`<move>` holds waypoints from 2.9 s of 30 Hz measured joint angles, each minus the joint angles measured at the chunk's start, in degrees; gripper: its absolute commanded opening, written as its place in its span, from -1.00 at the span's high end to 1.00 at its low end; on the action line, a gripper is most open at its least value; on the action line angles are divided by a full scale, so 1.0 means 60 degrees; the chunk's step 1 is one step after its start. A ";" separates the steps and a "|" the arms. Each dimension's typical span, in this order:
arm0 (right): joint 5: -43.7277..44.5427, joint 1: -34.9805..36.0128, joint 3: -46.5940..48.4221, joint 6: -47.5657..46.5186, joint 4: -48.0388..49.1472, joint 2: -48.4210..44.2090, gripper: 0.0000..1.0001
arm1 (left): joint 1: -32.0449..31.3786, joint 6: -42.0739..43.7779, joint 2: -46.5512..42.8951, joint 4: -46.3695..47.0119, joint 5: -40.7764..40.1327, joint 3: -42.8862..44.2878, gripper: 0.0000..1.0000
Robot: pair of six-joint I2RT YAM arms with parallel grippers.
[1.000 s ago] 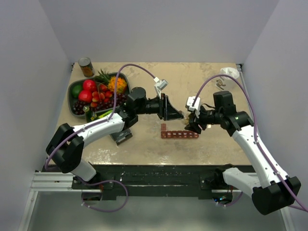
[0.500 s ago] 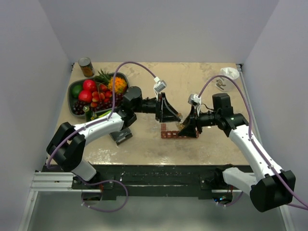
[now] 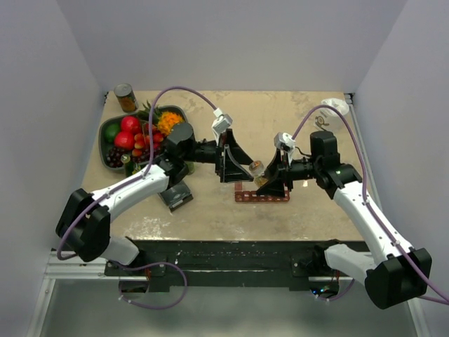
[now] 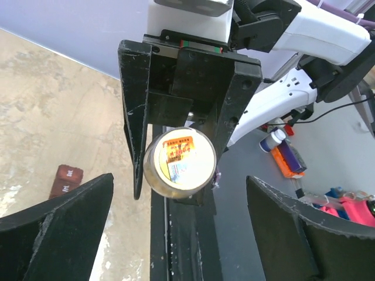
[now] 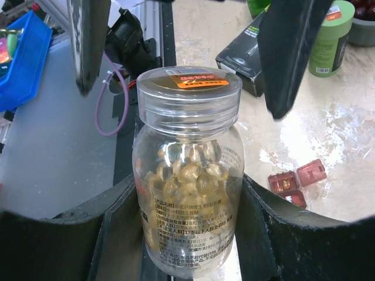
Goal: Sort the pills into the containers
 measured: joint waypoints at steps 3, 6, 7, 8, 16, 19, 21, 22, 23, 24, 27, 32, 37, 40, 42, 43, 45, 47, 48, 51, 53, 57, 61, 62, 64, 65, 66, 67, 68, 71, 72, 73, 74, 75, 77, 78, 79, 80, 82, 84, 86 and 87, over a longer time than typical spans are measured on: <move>0.0007 0.0000 0.0018 -0.0171 -0.0047 0.0000 1.00 | 0.0200 0.0284 -0.0368 -0.0459 0.0044 -0.0044 -0.99; 0.0106 0.0000 0.0109 -0.0557 -0.0317 0.0000 1.00 | 0.0452 0.0801 -0.0925 -0.1184 0.0018 -0.0237 -0.99; 0.0197 0.0000 0.0178 -0.0765 -0.0463 0.0000 1.00 | 0.0561 0.1027 -0.1147 -0.1504 -0.0029 -0.0313 -0.99; 0.0317 0.0000 0.0251 -0.0943 -0.0605 -0.0015 1.00 | 0.0670 0.1337 -0.1384 -0.1891 -0.0127 -0.0382 -0.99; 0.2539 0.0117 0.1013 -0.3399 -0.2157 -0.0222 1.00 | 0.0991 0.2393 -0.2798 -0.3836 -0.1967 -0.0379 -0.89; 0.3523 0.0215 0.1271 -0.4171 -0.2583 -0.0237 1.00 | 0.0969 0.1912 -0.2342 -0.4218 -0.2532 0.0095 -0.83; 0.4073 0.0273 0.1392 -0.4524 -0.2739 -0.0237 1.00 | 0.0860 0.1392 -0.1847 -0.4215 -0.2925 0.0342 -0.76; 0.4320 0.0291 0.1421 -0.4666 -0.2798 -0.0237 1.00 | 0.0750 0.1118 -0.1650 -0.4200 -0.3104 0.0372 -0.70; 0.4535 0.0306 0.1435 -0.4779 -0.2823 -0.0240 1.00 | 0.0590 0.0863 -0.1490 -0.4204 -0.3271 0.0372 -0.69; 0.4710 0.0317 0.1439 -0.4870 -0.2845 -0.0240 1.00 | 0.0393 0.0627 -0.1341 -0.4222 -0.3428 0.0375 -0.66; 0.5093 0.0350 0.1439 -0.5031 -0.2878 -0.0240 1.00 | -0.0226 0.0029 -0.0922 -0.4237 -0.3807 0.0565 -0.52; 0.5348 0.0368 0.1439 -0.5151 -0.2878 -0.0240 1.00 | -0.0783 -0.0525 -0.0433 -0.4073 -0.4142 0.1213 -0.40; 0.5377 0.0404 0.1439 -0.5151 -0.2874 -0.0240 1.00 | -0.0867 -0.0736 -0.0113 -0.3927 -0.4295 0.1639 -0.29; 0.5373 0.0408 0.1439 -0.5151 -0.2874 -0.0240 1.00 | -0.0962 -0.0769 0.0102 -0.3985 -0.4368 0.1800 -0.29; 0.5373 0.0408 0.1439 -0.5147 -0.2874 -0.0240 1.00 | -0.1031 -0.0765 0.0266 -0.4105 -0.4422 0.1934 -0.22; 0.5373 0.0408 0.1439 -0.5147 -0.2874 -0.0240 1.00 | -0.1053 -0.0765 0.0331 -0.4175 -0.4444 0.1989 -0.21; 0.5373 0.0408 0.1439 -0.5147 -0.2874 -0.0240 1.00 | -0.1096 -0.0750 0.0419 -0.4248 -0.4495 0.2073 -0.12; 0.5373 0.0408 0.1439 -0.5147 -0.2871 -0.0240 1.00 | -0.1129 -0.0739 0.0466 -0.4317 -0.4506 0.2138 -0.04; 0.5373 0.0408 0.1439 -0.5144 -0.2871 -0.0240 1.00 | -0.1140 -0.0732 0.0484 -0.4350 -0.4506 0.2175 0.02; 0.5373 0.0408 0.1439 -0.5136 -0.2871 -0.0240 1.00 | -0.1158 -0.0652 0.0514 -0.4426 -0.4492 0.2255 0.06; 0.5370 0.0408 0.1439 -0.5096 -0.2867 -0.0240 1.00 | -0.1158 -0.0568 0.0535 -0.4550 -0.4462 0.2331 0.10; 0.5293 0.0408 0.1439 -0.4980 -0.2867 -0.0240 1.00 | -0.1151 -0.0386 0.0546 -0.4747 -0.4346 0.2452 0.29; 0.5227 0.0408 0.1439 -0.4849 -0.2900 -0.0240 1.00 | -0.1133 -0.0098 0.0630 -0.4816 -0.4109 0.2554 0.43; 0.5195 0.0408 0.1439 -0.4819 -0.2932 -0.0240 1.00 | -0.1122 -0.0007 0.0667 -0.4809 -0.3982 0.2575 0.49; 0.5078 0.0404 0.1439 -0.4787 -0.3038 -0.0240 1.00 | -0.1082 0.0255 0.0725 -0.4809 -0.3650 0.2605 0.60; 0.4976 0.0408 0.1439 -0.4758 -0.3118 -0.0240 1.00 | -0.1035 0.0459 0.0754 -0.4794 -0.3384 0.2605 0.61; 0.4838 0.0404 0.1439 -0.4736 -0.3206 -0.0240 1.00 | -0.0976 0.0667 0.0794 -0.4750 -0.3053 0.2605 0.63; 0.4696 0.0404 0.1435 -0.4703 -0.3293 -0.0240 1.00 | -0.0896 0.0867 0.0845 -0.4648 -0.2623 0.2605 0.64; 0.4524 0.0404 0.1432 -0.4659 -0.3355 -0.0237 1.00 | -0.0787 0.1082 0.0911 -0.4539 -0.2146 0.2601 0.64; 0.3916 0.0401 0.1308 -0.4353 -0.3366 -0.0229 1.00 | -0.0514 0.1931 0.1078 -0.4288 -0.0772 0.2601 0.63; 0.3639 0.0401 0.1220 -0.4175 -0.3344 -0.0226 1.00 | -0.0455 0.2335 0.1118 -0.4288 -0.0339 0.2601 0.61; 0.3348 0.0401 0.1104 -0.3974 -0.3304 -0.0226 1.00 | -0.0430 0.2790 0.1147 -0.4335 0.0033 0.2601 0.60; 0.3064 0.0404 0.0976 -0.3767 -0.3246 -0.0222 1.00 | -0.0408 0.3155 0.1158 -0.4433 0.0299 0.2605 0.49; 0.2783 0.0404 0.0823 -0.3515 -0.3162 -0.0215 1.00 | -0.0401 0.3661 0.1166 -0.4619 0.0601 0.2623 0.41; 0.2200 0.0408 0.0474 -0.2983 -0.2845 -0.0208 1.00 | -0.0390 0.4561 0.1180 -0.5082 0.1005 0.2732 0.24; 0.2000 0.0408 0.0364 -0.2779 -0.2707 -0.0189 1.00 | -0.0390 0.4932 0.1191 -0.5333 0.1111 0.2805 0.01; 0.1807 0.0404 0.0288 -0.2561 -0.2579 -0.0160 1.00 | -0.0382 0.5220 0.1202 -0.5519 0.1195 0.2881 -0.09; 0.1683 0.0401 0.0244 -0.2375 -0.2466 -0.0131 1.00 | -0.0372 0.5431 0.1217 -0.5697 0.1235 0.2969 -0.18; 0.1432 0.0401 0.0240 -0.2113 -0.2226 -0.0076 1.00 | -0.0328 0.5712 0.1217 -0.5909 0.1253 0.3093 -0.48; 0.1217 0.0401 0.0240 -0.1916 -0.1963 -0.0066 1.00 | -0.0251 0.5876 0.1213 -0.6003 0.1122 0.3158 -0.64; 0.1111 0.0397 0.0240 -0.1800 -0.1792 -0.0066 1.00 | -0.0193 0.5916 0.1162 -0.6127 0.0929 0.3155 -0.78; 0.1064 0.0397 0.0240 -0.1767 -0.1719 -0.0066 1.00 | -0.0175 0.5905 0.1118 -0.6164 0.0823 0.3151 -0.84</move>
